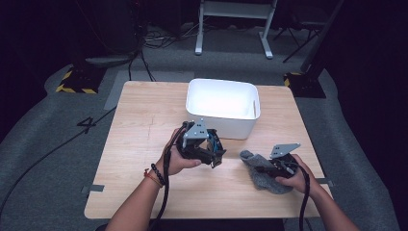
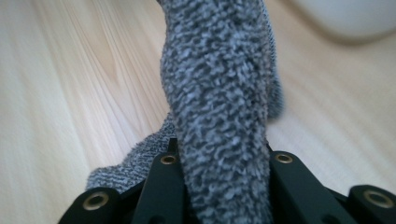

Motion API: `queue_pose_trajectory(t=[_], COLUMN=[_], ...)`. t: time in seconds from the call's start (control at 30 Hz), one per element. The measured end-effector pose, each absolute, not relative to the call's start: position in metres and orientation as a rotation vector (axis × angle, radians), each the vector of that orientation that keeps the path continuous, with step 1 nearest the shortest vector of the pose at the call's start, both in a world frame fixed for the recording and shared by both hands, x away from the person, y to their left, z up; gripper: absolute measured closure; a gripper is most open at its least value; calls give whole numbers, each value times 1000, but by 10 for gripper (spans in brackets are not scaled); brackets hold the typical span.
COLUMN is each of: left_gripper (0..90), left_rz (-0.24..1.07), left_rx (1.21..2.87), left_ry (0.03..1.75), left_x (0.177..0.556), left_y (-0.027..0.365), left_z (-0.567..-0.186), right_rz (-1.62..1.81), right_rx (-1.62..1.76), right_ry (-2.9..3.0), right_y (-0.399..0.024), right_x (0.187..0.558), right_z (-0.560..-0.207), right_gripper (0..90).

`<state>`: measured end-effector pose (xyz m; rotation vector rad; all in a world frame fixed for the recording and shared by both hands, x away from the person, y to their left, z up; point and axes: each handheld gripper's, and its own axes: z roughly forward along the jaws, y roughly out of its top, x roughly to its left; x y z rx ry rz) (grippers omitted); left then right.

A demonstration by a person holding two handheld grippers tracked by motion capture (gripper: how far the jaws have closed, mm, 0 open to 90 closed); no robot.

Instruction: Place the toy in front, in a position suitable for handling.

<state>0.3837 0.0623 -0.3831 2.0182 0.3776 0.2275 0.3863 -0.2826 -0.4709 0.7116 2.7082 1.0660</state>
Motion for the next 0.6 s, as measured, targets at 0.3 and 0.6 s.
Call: queue_pose_trajectory(t=[0.3, 0.6], left_gripper=[249, 249], left_rz=[144, 107], left_rx=[2066, 2064], left_ry=[306, 266], left_x=[383, 378], left_y=[37, 18], left_z=[-406, -413], right_rz=[1412, 1564], right_rx=[602, 483], right_ry=[2483, 2451], right_y=[-282, -252], right_x=[368, 358], right_z=[-430, -418], right_gripper=[758, 754])
